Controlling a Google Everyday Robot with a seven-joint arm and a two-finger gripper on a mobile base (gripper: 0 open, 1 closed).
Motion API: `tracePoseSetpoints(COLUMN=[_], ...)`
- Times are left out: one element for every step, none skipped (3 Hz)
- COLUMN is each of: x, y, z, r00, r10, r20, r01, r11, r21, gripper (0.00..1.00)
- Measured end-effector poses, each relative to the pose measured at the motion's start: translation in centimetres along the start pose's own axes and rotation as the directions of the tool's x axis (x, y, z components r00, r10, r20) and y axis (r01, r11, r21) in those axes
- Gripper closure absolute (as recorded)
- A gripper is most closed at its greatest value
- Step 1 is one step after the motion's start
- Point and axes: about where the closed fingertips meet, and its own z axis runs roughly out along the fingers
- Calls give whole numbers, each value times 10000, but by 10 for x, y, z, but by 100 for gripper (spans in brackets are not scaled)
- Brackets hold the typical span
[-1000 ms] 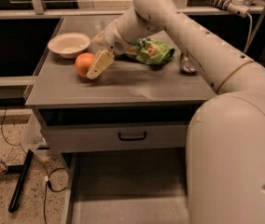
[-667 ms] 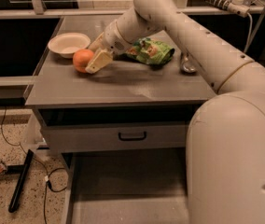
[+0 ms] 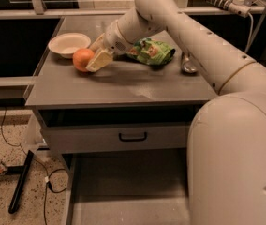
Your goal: Place orange into middle drawer
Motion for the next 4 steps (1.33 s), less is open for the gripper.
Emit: tracePoseSetpoints(x=[0, 7, 13, 20], y=[0, -10, -10, 11], z=[0, -3, -34, -89], r00=[10000, 10000, 10000, 10000], r10=[0, -11, -29, -68], r20=[0, -71, 26, 14], r01=[0, 12, 26, 64], r11=[10000, 9999, 9962, 9787], r21=[0, 166, 870, 2054], gripper=[100, 100, 100, 100])
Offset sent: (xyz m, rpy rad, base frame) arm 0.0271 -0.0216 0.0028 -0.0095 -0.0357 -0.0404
